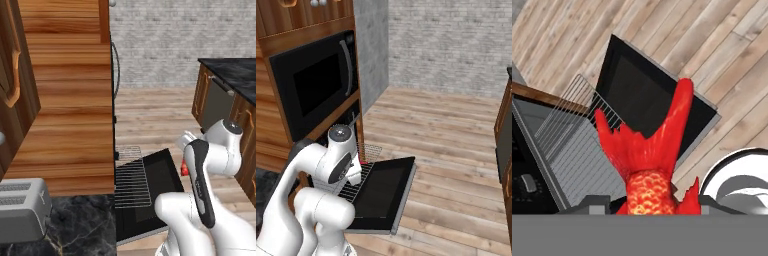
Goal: Place the fish on the rack of the oven, and slide the rack back inside. Close the oven door.
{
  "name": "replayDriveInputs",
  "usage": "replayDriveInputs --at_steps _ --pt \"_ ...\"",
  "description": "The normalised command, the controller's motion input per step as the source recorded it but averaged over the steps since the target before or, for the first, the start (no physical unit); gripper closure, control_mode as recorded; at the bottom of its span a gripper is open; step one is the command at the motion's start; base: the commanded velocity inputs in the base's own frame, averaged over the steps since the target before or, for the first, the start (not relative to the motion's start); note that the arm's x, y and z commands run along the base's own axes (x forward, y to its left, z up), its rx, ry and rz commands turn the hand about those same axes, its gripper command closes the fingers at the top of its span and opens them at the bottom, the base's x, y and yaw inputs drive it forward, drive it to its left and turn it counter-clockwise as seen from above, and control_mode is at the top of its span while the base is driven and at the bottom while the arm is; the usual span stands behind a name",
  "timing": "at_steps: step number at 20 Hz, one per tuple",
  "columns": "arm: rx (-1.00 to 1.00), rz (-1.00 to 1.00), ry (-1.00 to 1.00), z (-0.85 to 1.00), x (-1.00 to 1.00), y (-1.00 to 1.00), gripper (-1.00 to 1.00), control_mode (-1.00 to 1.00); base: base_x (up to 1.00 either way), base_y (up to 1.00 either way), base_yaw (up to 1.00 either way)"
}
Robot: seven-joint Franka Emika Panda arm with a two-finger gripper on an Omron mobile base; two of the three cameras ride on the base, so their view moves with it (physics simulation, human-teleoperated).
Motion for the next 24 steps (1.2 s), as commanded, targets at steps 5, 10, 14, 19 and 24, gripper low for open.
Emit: replayDriveInputs --at_steps 5,10,14,19,24 --pt "0.0 0.01 0.0 -0.42 0.21 0.24 1.0 -1.0 0.0 0.0 0.0" --pt "0.04 0.0 0.0 -0.4 0.14 0.0 1.0 -1.0 0.0 0.0 0.0" --pt "0.07 -0.13 0.0 -0.36 0.08 0.15 1.0 -1.0 0.0 0.0 0.0" --pt "0.17 -0.07 0.0 -0.2 0.18 0.1 1.0 -1.0 0.0 0.0 0.0" --pt "0.15 0.01 0.0 -0.23 0.08 0.0 1.0 -1.0 0.0 0.0 0.0"
